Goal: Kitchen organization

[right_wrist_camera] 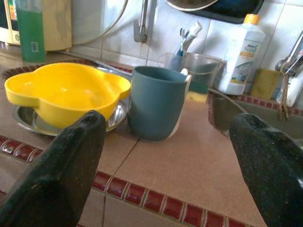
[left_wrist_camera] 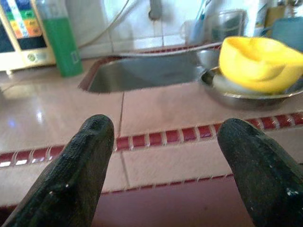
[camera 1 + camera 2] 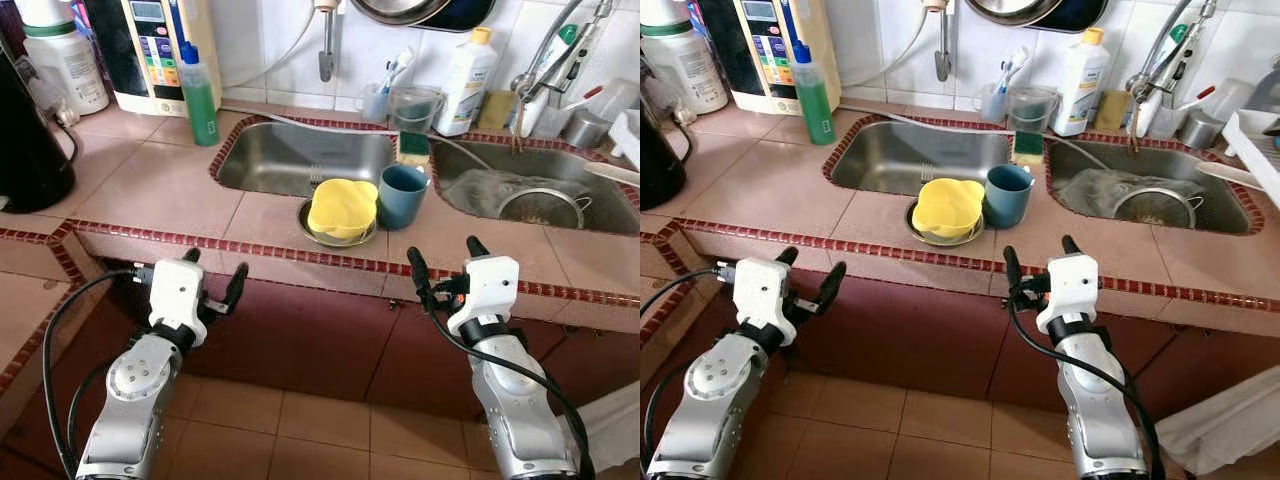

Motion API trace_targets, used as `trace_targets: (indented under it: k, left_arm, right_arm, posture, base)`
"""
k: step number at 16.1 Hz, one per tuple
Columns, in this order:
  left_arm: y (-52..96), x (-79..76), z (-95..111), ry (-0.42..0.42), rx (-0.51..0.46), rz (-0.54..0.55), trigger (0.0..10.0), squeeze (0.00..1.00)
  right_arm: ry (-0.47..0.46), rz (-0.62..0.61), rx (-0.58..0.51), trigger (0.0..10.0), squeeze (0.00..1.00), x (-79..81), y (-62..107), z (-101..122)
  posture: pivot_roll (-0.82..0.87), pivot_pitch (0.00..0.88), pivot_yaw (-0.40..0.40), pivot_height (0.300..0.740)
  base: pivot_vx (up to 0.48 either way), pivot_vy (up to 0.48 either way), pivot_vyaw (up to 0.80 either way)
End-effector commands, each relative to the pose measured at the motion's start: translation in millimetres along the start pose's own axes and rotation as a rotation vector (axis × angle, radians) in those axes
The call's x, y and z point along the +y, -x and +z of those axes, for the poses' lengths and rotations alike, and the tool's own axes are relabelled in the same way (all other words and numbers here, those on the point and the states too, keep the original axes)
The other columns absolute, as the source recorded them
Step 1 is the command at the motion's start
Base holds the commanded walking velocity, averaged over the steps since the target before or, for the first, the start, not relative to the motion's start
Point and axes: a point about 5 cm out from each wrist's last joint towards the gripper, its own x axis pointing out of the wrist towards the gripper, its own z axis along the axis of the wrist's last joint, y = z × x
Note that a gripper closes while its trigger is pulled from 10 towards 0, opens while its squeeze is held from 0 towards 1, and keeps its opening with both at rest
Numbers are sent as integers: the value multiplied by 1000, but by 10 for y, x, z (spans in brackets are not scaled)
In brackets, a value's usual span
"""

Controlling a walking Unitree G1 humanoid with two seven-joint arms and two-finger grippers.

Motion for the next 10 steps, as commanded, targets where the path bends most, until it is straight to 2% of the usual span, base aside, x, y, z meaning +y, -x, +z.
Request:
trace_targets:
  k: [1,6,7,8,9,10]
  left_arm:
    - [-23,-60,57,-17,-25,-22,10000,0]
    - [-42,-77,58,-35,-13,-21,10000,0]
    - [-53,-83,42,-31,-1,-17,10000,0]
    - [-61,-93,51,21,-5,-18,10000,0]
    - [-65,-101,62,0,-3,-21,10000,0]
    - [-73,-111,77,16,-6,-43,10000,0]
  right_arm:
    - [12,-2,-15,10000,0,-41,-24,58]
    - [12,3,-15,10000,0,-33,-8,58]
    - [12,4,-14,10000,0,-31,-6,56]
    - [12,6,-13,10000,0,-27,-6,55]
    - [11,8,-14,10000,0,-26,-3,55]
    - [9,13,-16,10000,0,-22,-4,59]
  posture:
    - [-43,0,-25,732]
    - [-46,0,-29,732]
    - [-46,0,-30,732]
    - [-47,0,-31,732]
    - [-46,0,-33,732]
    - [-46,0,-34,732]
  base:
    - [0,-480,0]
    - [0,-480,0]
    - [0,0,0]
    - [0,0,0]
    - [0,0,0]
    - [0,0,0]
